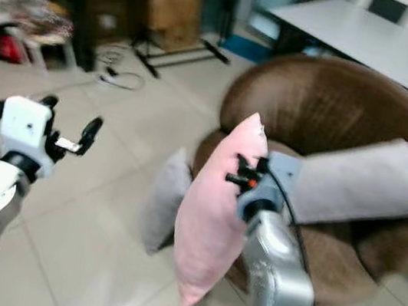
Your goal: Move the pillow to the sofa from floor
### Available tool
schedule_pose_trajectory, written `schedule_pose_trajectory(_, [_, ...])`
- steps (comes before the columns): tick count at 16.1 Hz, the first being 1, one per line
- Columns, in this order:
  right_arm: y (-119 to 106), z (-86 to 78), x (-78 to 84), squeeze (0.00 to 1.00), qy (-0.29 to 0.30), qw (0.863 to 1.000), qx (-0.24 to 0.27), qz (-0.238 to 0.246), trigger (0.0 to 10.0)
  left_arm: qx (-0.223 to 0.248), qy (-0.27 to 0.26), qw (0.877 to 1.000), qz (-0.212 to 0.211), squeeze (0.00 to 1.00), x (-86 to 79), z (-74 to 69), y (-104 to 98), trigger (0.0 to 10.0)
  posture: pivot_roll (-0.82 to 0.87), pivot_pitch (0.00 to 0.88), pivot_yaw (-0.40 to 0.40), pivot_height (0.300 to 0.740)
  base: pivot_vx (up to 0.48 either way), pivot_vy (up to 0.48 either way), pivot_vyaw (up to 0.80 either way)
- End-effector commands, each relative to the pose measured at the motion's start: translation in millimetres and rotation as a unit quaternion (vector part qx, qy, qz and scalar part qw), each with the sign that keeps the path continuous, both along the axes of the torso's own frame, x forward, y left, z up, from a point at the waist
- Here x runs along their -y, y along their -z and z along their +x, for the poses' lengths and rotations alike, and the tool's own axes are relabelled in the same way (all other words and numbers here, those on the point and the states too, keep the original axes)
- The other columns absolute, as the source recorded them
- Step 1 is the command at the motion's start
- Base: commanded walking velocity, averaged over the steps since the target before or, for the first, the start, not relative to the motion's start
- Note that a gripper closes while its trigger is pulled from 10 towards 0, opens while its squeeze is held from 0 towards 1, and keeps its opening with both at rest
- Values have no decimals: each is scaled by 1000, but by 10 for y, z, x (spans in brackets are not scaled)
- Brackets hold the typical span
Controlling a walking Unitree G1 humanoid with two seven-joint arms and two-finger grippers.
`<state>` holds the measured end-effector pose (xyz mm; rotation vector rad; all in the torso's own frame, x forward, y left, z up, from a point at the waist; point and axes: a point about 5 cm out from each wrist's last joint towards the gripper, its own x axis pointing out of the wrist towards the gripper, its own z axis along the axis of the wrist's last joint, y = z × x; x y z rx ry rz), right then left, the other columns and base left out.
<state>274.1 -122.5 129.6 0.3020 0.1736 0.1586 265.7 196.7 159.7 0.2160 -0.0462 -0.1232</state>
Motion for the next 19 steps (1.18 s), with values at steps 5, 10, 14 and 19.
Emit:
schedule_pose_trajectory(5, [-111, 71, 62, 0, 16, 999, 29, 1, 10000, 9, 23, 1000, 2, 0, 64, 60, -52, 10000, 13, 0, 20, 740, 346, 0, 0])
schedule_pose_trajectory(10, [-130, 83, 62, 0, 13, 999, 33, 2, 10000, 11, 28, 1000, 4, 0, 78, 81, -58, 10000, 16, 0, 17, 740, 349, 0, 0])
schedule_pose_trajectory(14, [-210, 140, 118, 0, 39, 998, 53, 20, 10000, 15, 28, 999, 5, 0, 65, 96, -68, 10000, 12, 0, 16, 740, 339, 0, -166])
schedule_pose_trajectory(19, [-198, 139, 105, 0, 33, 998, 52, 19, 10000, 9, 46, 999, 14, 0, 110, 96, -46, 10000, 10, 0, 21, 740, 341, 0, -480])
